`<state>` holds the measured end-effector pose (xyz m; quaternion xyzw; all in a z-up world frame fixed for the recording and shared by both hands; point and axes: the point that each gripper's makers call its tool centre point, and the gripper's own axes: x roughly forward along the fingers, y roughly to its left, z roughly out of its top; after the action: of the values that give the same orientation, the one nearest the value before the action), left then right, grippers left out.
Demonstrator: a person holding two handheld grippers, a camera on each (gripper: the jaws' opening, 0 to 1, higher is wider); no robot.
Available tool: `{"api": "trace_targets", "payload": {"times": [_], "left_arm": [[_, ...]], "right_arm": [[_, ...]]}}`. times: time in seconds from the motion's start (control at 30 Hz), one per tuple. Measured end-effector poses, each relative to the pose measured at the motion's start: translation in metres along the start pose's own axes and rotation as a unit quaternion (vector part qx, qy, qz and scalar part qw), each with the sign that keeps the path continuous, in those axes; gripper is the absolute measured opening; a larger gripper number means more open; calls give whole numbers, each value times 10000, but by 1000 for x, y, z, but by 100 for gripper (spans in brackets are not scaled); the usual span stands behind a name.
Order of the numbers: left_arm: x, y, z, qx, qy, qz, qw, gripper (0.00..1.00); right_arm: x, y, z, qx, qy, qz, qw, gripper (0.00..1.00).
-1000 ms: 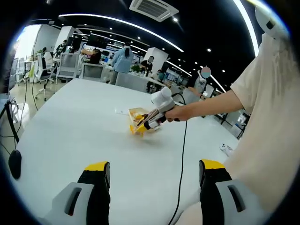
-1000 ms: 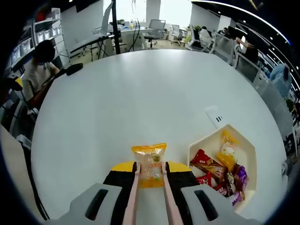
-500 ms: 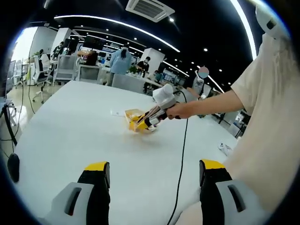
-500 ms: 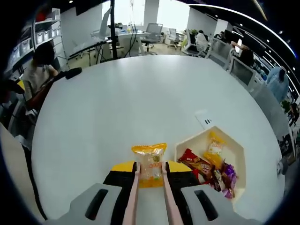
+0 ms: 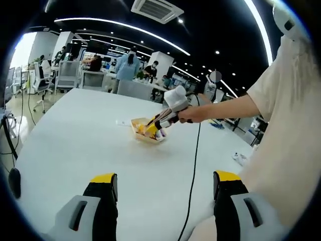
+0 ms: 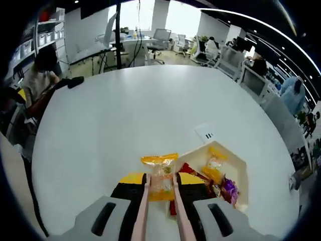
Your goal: Place the target food into the container with the food tongs after gripping and lifting it, then release it inside without dropping or visibly crushing the food.
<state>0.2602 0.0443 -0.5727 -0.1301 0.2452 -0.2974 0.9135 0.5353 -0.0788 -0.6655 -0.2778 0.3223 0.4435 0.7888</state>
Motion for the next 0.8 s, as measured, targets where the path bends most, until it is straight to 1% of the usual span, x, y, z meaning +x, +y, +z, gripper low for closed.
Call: {"api": "trace_targets", "payload": {"times": [0.07,0.13,0.33,0.5,0.8], "left_arm": [[0,0,1,13,1,-3,10000,78],[1,0,2,23,-4,-9,10000,78],[3,-2,3,53,4,-48,10000,78],[4,-2,4,62,1,-62,10000,78],[5,-2,5,77,-1,-72,9999,78]], "right_arm": [[-3,-4,3,58,-38,-42,10000,23],[-7,-12,6,73,-95,-123,9999,23],[-13,-27,7,39,-97,-238,9997,23],[-20,-44,10,111,-130,-363,9992,23],[-29,-67,16,28,-139,-536,9985,23]]}}
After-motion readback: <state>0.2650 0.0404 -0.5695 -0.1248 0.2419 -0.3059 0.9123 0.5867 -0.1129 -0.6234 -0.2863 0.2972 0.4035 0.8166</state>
